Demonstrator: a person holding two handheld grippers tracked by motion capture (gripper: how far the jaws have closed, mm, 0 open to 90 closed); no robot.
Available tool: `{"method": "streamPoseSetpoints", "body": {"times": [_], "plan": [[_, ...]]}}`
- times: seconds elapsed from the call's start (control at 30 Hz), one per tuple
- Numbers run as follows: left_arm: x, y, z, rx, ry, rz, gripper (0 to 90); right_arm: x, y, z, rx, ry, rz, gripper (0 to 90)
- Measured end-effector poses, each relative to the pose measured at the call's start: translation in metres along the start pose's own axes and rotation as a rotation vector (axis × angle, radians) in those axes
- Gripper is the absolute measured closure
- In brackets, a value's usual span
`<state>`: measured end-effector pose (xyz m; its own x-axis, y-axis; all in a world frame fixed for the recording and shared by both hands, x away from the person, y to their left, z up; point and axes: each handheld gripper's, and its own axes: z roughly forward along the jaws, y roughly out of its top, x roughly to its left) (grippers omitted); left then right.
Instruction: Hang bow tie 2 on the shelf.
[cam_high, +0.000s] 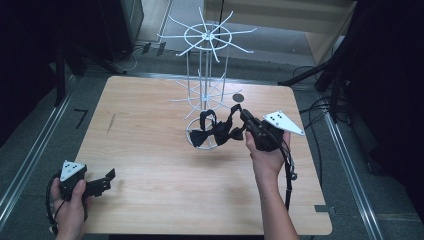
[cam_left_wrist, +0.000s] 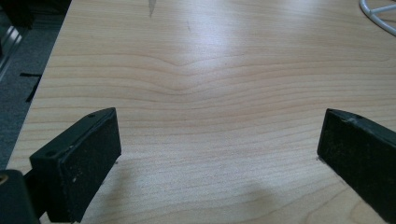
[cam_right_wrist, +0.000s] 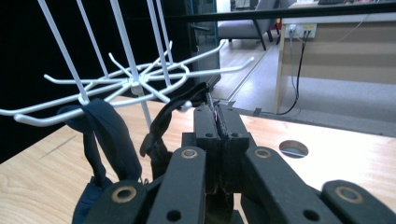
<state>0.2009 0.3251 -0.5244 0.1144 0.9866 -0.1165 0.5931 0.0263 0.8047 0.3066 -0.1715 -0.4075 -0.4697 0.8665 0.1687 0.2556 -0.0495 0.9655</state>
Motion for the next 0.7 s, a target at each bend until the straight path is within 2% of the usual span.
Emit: {"method": "streamPoseSetpoints", "body": {"times": [0.23, 0.7], "plan": [[0.000, 0.000, 0.000, -0.003, 0.001, 0.001, 0.0, 0.005, -0.009, 0.009, 0.021, 0.011, 0.008, 89.3], [0.000, 0.000, 0.000, 0.000, -0.001, 0.001, 0.0, 0.015, -0.015, 0.026, 0.016, 0.018, 0.046, 89.2]]}}
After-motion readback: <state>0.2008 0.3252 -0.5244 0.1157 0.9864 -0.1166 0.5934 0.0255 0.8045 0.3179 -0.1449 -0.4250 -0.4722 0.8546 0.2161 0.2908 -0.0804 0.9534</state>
